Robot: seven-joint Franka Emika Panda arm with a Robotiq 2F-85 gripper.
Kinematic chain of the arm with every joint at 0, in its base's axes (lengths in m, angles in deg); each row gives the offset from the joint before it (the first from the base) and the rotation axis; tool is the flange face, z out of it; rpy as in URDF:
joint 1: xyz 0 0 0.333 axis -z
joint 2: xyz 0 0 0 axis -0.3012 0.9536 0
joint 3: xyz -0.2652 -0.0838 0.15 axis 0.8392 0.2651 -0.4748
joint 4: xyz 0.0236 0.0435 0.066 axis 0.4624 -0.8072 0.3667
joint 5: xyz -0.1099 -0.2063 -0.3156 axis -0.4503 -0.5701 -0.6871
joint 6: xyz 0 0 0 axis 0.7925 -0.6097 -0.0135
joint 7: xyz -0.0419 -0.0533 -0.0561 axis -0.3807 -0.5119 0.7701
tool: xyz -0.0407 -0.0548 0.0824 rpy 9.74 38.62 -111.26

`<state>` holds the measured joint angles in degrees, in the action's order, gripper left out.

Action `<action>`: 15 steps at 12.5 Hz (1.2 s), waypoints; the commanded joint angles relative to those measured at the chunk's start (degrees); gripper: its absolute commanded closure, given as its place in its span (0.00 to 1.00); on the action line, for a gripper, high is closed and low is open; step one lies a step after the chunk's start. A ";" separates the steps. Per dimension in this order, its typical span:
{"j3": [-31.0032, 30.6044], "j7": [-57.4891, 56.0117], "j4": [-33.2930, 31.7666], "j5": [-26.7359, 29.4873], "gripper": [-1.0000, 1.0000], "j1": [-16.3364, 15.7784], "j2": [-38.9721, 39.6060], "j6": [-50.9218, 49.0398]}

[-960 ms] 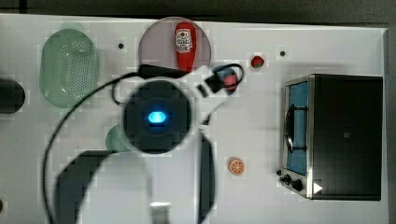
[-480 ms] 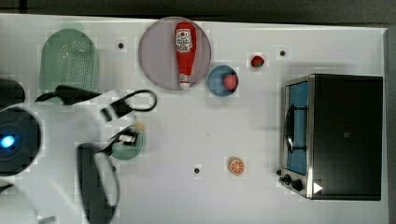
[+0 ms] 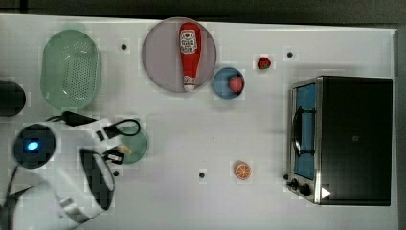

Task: Pick Banana and place it in mug.

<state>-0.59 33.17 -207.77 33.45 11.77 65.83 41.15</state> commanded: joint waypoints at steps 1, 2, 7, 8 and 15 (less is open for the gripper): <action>1.72 2.85 -0.45 -0.18 0.65 1.47 0.84 3.55; 1.86 2.86 -0.61 -0.18 0.65 1.56 1.38 5.71; 1.74 2.85 -1.82 -0.18 0.16 1.53 1.89 9.31; 1.80 2.85 -1.79 -0.18 0.02 1.57 1.74 9.51; 9.16 4.08 6.28 -0.19 0.00 3.12 -6.50 0.36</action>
<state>4.08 34.26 -204.98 33.82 13.18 64.05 41.91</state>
